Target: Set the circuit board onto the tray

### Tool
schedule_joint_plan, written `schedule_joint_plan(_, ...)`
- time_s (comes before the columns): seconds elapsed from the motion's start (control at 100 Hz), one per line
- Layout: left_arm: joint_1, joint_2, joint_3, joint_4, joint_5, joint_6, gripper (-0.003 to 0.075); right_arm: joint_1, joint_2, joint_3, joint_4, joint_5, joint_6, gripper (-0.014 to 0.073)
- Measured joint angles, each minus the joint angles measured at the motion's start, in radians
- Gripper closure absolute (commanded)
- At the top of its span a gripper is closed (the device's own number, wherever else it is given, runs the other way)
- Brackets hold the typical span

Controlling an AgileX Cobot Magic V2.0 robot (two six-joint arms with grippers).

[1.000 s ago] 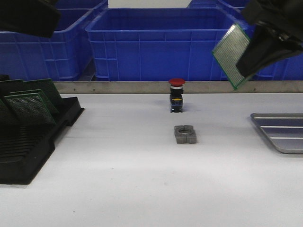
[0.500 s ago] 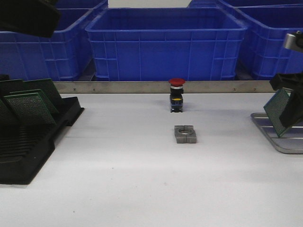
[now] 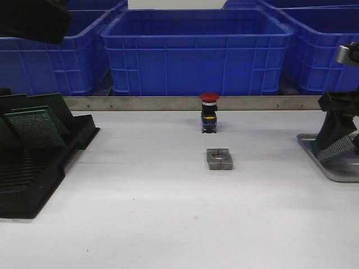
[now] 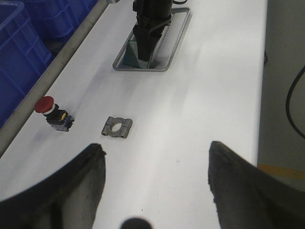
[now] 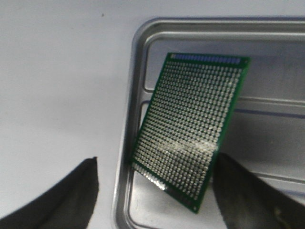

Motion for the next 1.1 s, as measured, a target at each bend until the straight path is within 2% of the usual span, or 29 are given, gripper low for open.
schedule_joint_plan(0.22, 0.028, 0.0, 0.0, 0.039, -0.096, 0.0, 0.0279, -0.025, -0.048, 0.0, 0.0, 0.006, 0.0, -0.0036)
schedule_joint_plan(0.38, 0.096, 0.0, 0.0, 0.195, -0.121, -0.017, 0.028, -0.032, -0.119, 0.0, 0.0, 0.012, 0.0, -0.0036)
schedule_joint_plan(0.61, 0.196, 0.033, 0.0, 0.403, -0.133, -0.136, 0.028, -0.032, -0.189, 0.0, 0.002, 0.024, 0.0, -0.0036)
schedule_joint_plan(0.8, 0.208, 0.166, -0.024, 0.496, -0.167, -0.23, 0.028, -0.032, -0.191, 0.0, 0.004, 0.025, 0.002, -0.0036)
schedule_joint_plan(0.93, 0.208, 0.272, -0.102, 0.608, -0.134, -0.307, 0.028, -0.032, -0.191, 0.0, 0.006, 0.025, 0.002, -0.0036)
schedule_joint_plan(1.1, 0.208, 0.391, -0.225, 0.666, -0.088, -0.328, 0.028, -0.032, -0.191, 0.0, 0.006, 0.025, 0.002, -0.0036)
